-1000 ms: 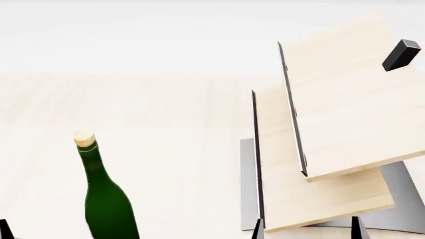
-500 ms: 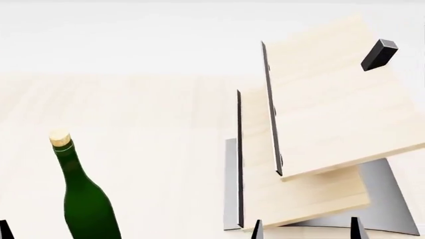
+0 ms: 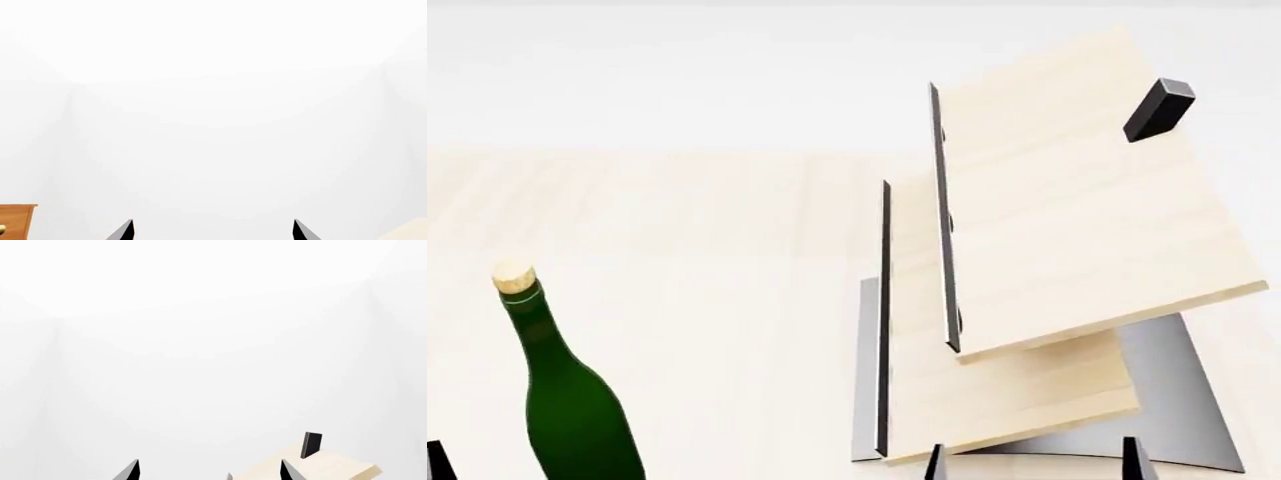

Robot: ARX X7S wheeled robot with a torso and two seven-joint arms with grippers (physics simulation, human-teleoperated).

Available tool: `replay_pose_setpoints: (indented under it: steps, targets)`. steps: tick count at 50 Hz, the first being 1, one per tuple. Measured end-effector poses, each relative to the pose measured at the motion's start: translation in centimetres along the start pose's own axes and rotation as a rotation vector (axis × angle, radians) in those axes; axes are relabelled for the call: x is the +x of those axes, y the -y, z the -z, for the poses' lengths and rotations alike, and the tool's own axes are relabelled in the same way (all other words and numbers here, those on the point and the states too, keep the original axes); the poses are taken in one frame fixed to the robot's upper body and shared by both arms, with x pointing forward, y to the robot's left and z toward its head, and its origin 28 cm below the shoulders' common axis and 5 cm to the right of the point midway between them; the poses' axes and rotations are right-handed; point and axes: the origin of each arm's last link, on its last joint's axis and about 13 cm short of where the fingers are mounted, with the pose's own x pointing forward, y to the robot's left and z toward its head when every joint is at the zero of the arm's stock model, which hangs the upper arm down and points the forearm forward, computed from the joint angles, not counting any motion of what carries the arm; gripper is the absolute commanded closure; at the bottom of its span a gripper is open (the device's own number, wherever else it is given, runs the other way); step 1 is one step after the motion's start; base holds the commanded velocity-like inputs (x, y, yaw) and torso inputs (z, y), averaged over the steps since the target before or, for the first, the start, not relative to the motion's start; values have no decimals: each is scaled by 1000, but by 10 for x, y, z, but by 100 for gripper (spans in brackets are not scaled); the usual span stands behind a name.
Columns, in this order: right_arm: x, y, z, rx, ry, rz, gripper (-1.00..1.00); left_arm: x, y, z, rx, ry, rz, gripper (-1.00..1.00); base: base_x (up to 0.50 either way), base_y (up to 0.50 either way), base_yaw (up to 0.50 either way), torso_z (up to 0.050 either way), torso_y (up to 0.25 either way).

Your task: Put the wine bottle on the wine rack.

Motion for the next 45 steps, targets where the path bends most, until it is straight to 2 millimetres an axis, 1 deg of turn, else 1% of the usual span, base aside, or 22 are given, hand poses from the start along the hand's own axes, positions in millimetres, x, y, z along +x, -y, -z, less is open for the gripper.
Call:
replay_pose_setpoints:
  steps: [12, 20, 24, 30, 37, 45]
  targets:
    - [2, -1, 1, 2, 3, 7, -100, 0, 0, 0, 0, -2, 1, -100, 0, 0, 0, 0, 0]
    - [13, -3, 0, 10, -1, 7, -100, 0, 1, 0, 0, -4, 3, -100, 0, 0, 0, 0, 0]
    - [24, -4, -1, 7, -8, 9, -100, 0, 1, 1, 1, -5, 4, -100, 0, 0, 0, 0, 0]
    - [47, -6, -2, -24, -22, -3, -100, 1, 1, 1, 3, -7, 5, -100, 0, 0, 0, 0, 0]
    - [73, -10, -11, -55, -29, -39, -100, 1, 1, 2, 5, -9, 6, -100, 0, 0, 0, 0, 0]
    - [95, -16, -20, -92, -18, -85, -100, 1, 1, 2, 6, -10, 5, -100, 0, 0, 0, 0, 0]
